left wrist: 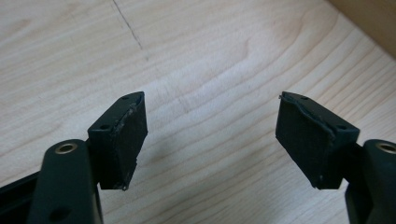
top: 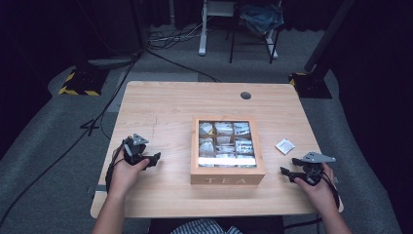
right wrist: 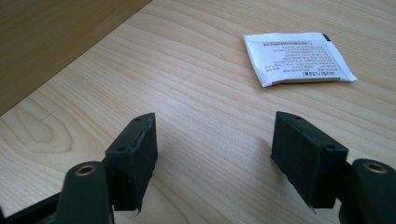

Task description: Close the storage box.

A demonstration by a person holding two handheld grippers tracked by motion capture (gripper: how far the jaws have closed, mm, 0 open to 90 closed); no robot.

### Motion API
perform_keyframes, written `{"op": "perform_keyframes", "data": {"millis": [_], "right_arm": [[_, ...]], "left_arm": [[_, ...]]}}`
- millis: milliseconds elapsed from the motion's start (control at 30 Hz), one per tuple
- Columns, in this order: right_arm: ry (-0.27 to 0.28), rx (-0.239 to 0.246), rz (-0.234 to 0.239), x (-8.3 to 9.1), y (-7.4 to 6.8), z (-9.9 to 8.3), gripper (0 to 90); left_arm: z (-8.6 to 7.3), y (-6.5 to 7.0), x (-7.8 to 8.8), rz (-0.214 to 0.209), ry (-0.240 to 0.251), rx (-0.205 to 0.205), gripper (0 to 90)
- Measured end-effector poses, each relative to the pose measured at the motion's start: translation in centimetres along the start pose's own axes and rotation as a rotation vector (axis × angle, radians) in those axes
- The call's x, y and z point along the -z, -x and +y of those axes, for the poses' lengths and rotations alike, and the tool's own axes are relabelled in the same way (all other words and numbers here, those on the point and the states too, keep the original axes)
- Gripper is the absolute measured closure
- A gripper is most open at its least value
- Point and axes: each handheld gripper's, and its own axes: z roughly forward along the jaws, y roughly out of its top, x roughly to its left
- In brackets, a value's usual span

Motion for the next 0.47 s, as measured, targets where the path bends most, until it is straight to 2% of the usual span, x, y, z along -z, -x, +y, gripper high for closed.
{"op": "perform_keyframes", "data": {"millis": [33, 67, 100, 133, 167, 467], "right_arm": [[0.000, -0.001, 0.000, 0.00, 0.00, 0.01, 31.5], [0.000, 0.000, 0.000, 0.00, 0.00, 0.00, 31.6], [0.000, 0.000, 0.000, 0.00, 0.00, 0.00, 31.5], [0.000, -0.001, 0.000, 0.00, 0.00, 0.00, 31.5], [0.000, -0.001, 0.000, 0.00, 0.01, 0.01, 31.5], [-0.002, -0.006, -0.009, -0.03, -0.01, 0.01, 29.4]], "left_arm": [[-0.35, -0.08, -0.48, -0.009, 0.023, 0.016, 24.8], [-0.52, -0.16, -0.79, -0.010, 0.017, 0.019, 23.7], [-0.65, -0.25, -1.08, -0.008, 0.020, 0.000, 22.2], [-0.60, -0.29, -1.15, 0.005, 0.015, -0.001, 17.5], [-0.60, -0.32, -1.17, 0.009, 0.018, -0.001, 16.6], [-0.57, -0.35, -1.20, 0.001, 0.011, -0.002, 15.6]]}}
